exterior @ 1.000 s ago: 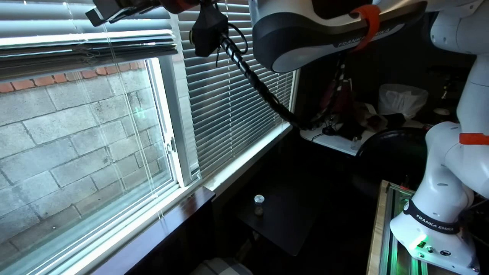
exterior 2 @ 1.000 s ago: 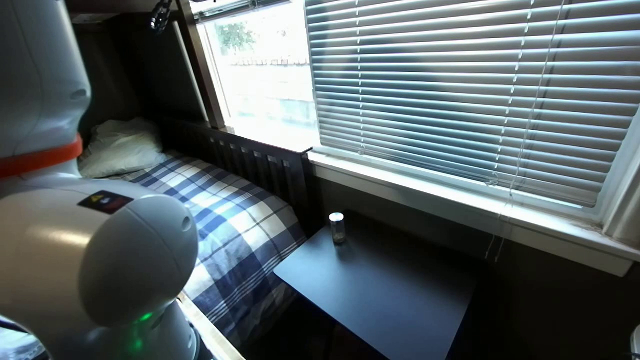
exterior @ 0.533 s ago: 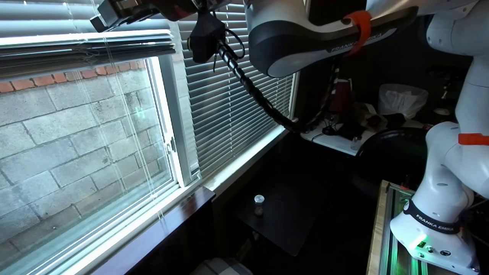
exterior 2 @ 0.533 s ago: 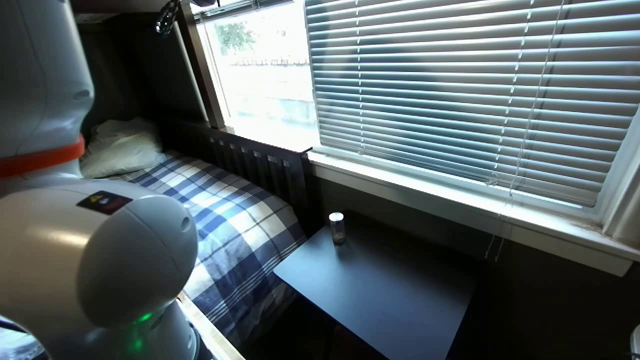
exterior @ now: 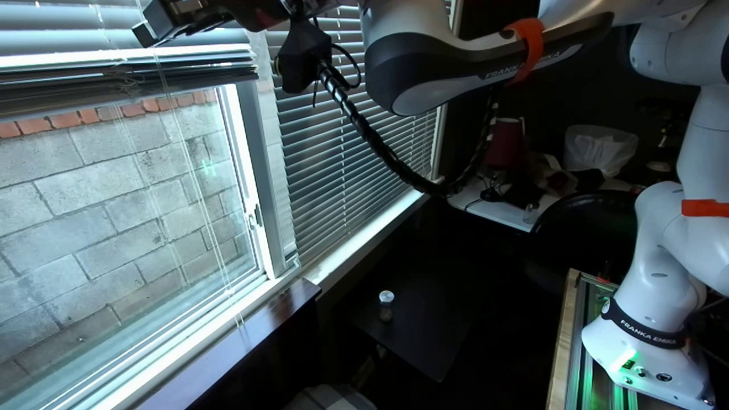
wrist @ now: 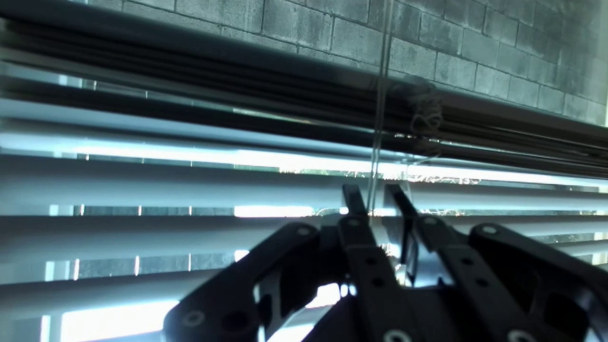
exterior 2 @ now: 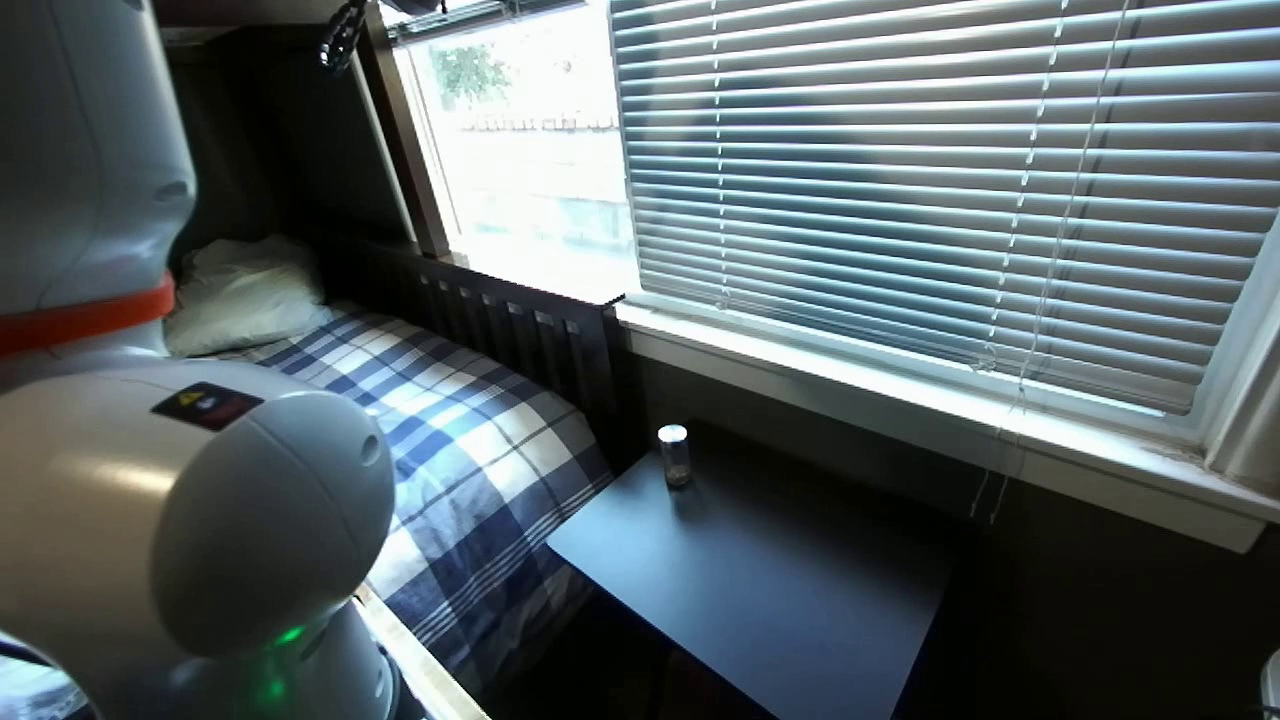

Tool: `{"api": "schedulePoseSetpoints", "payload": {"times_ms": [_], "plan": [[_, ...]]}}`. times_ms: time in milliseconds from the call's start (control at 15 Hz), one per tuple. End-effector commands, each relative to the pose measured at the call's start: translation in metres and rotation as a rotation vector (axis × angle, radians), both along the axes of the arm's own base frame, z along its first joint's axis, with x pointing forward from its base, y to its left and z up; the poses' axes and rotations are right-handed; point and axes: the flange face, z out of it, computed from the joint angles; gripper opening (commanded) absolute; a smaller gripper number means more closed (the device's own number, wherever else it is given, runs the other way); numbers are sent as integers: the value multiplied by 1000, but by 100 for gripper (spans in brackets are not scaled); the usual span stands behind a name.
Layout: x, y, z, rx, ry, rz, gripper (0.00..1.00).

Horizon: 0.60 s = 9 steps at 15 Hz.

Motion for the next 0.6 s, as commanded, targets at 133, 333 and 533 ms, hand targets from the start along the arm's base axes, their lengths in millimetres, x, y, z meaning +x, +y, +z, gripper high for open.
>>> {"api": "schedulePoseSetpoints", "payload": {"times_ms": [133, 333, 533], "plan": [[11, 4, -2, 16, -8, 20, 19], [14, 6, -5, 18, -6, 21, 21], [15, 7, -6, 17, -4, 20, 5]]}}
